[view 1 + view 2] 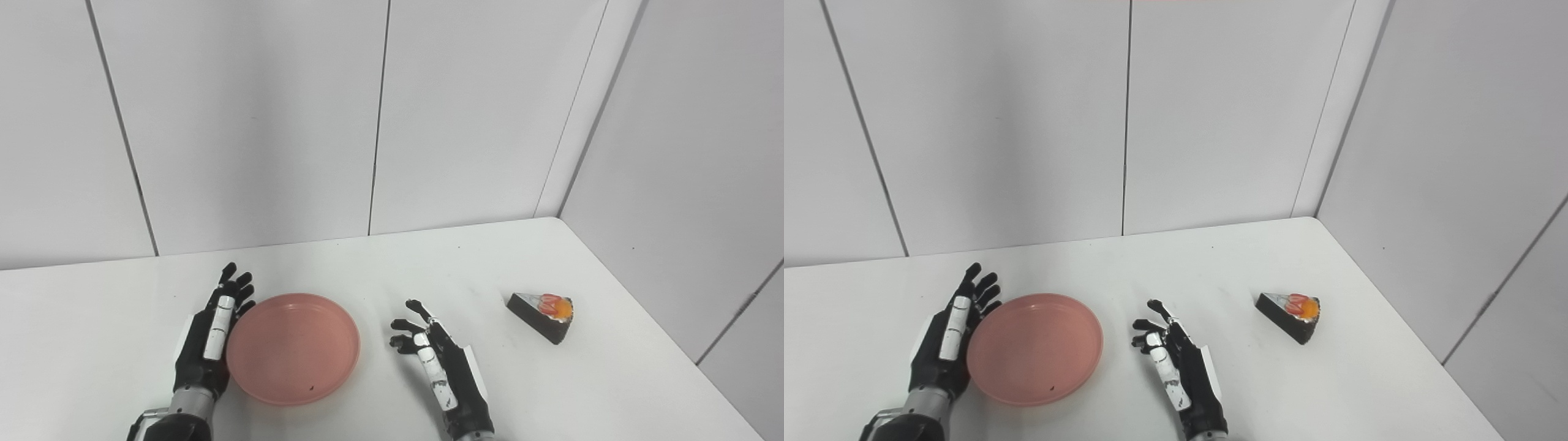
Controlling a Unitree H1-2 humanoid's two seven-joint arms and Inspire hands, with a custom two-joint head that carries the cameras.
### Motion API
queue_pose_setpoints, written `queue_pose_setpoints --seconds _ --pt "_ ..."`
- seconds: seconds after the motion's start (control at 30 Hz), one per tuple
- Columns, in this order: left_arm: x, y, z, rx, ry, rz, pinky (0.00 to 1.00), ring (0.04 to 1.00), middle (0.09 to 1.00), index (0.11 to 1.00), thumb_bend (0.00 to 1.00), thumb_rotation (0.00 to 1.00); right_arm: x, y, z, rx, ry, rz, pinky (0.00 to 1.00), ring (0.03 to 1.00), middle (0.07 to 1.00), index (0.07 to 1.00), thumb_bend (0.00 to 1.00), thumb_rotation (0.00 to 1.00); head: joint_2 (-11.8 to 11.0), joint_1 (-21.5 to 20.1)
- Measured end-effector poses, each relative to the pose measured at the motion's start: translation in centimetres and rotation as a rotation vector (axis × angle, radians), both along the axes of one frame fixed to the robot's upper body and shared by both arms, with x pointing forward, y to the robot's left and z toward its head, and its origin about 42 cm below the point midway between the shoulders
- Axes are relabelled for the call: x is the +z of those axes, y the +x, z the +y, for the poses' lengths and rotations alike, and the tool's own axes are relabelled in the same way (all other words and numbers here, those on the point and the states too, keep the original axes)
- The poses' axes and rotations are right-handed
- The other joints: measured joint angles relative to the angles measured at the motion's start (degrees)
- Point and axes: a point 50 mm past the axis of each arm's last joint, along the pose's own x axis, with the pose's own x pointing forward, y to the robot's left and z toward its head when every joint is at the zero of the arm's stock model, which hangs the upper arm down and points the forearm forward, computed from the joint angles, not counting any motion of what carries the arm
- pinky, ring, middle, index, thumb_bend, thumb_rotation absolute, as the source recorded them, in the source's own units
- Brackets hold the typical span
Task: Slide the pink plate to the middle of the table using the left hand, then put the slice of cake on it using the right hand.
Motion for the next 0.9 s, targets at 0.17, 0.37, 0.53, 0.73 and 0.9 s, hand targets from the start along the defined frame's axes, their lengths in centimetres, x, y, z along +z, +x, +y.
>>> queue_pose_setpoints --seconds 0.17,0.37,0.53,0.73,0.9 --pt "0.0 0.5 -0.2 -0.001 0.006 -0.004 0.89 0.926 0.921 0.942 0.8 0.87 4.5 -0.4 -3.8 -0.002 -0.207 -0.108 0.59 0.663 0.775 0.818 0.83 0.89 -0.3 0.4" --pt "0.0 0.6 -0.2 -0.001 0.004 -0.004 0.89 0.923 0.918 0.943 0.8 0.86 9.1 0.6 -7.8 -0.089 -0.611 -0.143 0.56 0.676 0.775 0.87 0.85 0.9 -0.7 0.6" --pt "0.1 0.6 -0.2 -0.006 -0.005 -0.007 0.89 0.92 0.911 0.95 0.8 0.85 12.9 0.1 -8.4 -0.16 -0.899 -0.128 0.57 0.703 0.796 0.895 0.78 0.85 -0.7 0.7" --pt "0.1 0.6 -0.2 -0.006 -0.005 -0.005 0.89 0.916 0.908 0.947 0.79 0.85 17.8 1.1 -11.9 -0.251 -1.056 -0.143 0.57 0.718 0.825 0.89 0.84 0.75 -0.9 0.9" --pt "0.1 0.6 -0.2 -0.007 -0.004 -0.005 0.87 0.921 0.913 0.95 0.79 0.86 18.8 1.2 -13.0 -0.277 -1.066 -0.112 0.6 0.768 0.851 0.876 0.87 0.69 -0.8 0.8"
